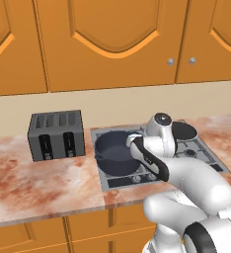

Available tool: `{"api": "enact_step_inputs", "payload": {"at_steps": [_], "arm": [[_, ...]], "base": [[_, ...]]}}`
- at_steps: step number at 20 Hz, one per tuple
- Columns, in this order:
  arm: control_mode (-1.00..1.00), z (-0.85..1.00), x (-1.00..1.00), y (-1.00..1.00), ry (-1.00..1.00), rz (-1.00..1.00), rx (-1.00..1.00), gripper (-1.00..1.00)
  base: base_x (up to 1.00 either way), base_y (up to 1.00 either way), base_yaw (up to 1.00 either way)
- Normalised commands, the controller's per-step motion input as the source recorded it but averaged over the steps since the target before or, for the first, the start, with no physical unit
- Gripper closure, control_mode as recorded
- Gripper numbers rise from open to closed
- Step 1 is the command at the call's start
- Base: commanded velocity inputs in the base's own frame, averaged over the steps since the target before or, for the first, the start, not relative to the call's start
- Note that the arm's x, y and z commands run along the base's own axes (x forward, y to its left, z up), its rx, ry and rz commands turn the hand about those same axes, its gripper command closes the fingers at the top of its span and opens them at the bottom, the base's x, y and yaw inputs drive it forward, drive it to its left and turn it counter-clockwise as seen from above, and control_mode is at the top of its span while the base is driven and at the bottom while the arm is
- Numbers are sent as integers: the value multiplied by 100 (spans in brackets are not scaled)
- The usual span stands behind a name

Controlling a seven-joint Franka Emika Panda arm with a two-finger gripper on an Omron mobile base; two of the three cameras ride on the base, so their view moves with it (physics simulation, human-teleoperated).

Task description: Move the pot and pan from the stove into the sink.

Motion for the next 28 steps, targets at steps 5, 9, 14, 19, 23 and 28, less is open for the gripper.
{"api": "enact_step_inputs", "payload": {"at_steps": [5,9,14,19,23,28], "arm": [[-100,-25,1,0,0,0,3,-100],[-100,-24,4,0,0,0,4,-100],[-100,-22,6,1,0,0,1,-100],[-100,-21,9,6,-1,0,0,-100],[-100,-12,7,3,0,0,0,-100],[-100,0,0,0,0,0,0,100]], "base": [[0,0,0],[0,0,0],[0,0,0],[0,0,0],[0,0,0],[0,0,0]]}}
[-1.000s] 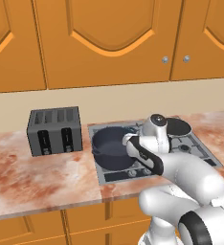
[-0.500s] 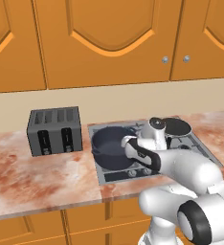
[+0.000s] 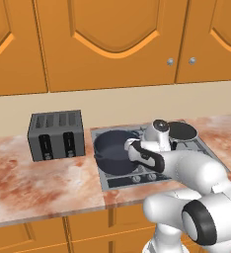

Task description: Move the pot and pan from the stove into the sink.

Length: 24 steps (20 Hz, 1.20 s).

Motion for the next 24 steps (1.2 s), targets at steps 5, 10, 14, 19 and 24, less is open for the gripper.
{"api": "enact_step_inputs", "payload": {"at_steps": [5,10,14,19,24], "arm": [[-100,4,0,0,0,-1,0,100],[-100,35,1,0,3,-3,2,100],[-100,66,3,0,10,0,4,100],[-100,84,-6,-7,8,0,6,100],[-100,77,-28,-15,5,2,4,100]], "base": [[0,0,0],[0,0,0],[0,0,0],[0,0,0],[0,0,0]]}}
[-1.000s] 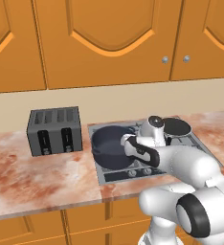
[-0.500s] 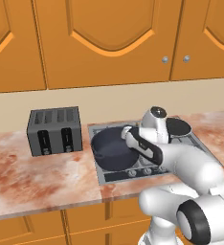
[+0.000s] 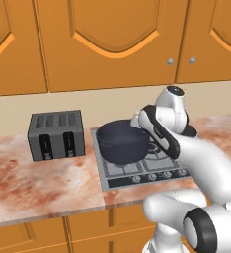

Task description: Move the pot and pan from the stove into the sink.

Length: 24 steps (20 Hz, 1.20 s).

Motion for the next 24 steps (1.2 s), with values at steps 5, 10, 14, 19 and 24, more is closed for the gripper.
{"api": "enact_step_inputs", "payload": {"at_steps": [5,10,14,19,24], "arm": [[-100,60,-60,-19,2,6,1,100],[-100,32,-98,-22,-6,10,0,100],[-100,13,-85,-20,-21,10,1,100],[-100,0,-58,-17,-38,11,2,100],[-100,0,-12,-4,-9,4,1,100]], "base": [[0,0,0],[0,0,0],[0,0,0],[0,0,0],[0,0,0]]}}
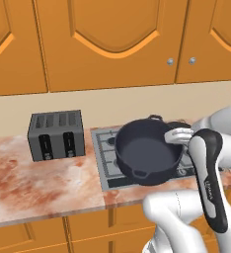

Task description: Move the pot and pan from the stove into the sink.

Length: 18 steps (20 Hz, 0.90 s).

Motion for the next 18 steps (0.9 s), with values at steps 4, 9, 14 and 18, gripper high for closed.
{"api": "enact_step_inputs", "payload": {"at_steps": [4,9,14,18], "arm": [[-100,0,0,0,0,0,0,100],[100,0,0,0,0,0,0,100],[100,0,0,0,0,0,0,100],[100,0,0,0,0,0,0,100]], "base": [[0,0,0],[-7,0,0],[-47,0,4],[-43,0,13]]}}
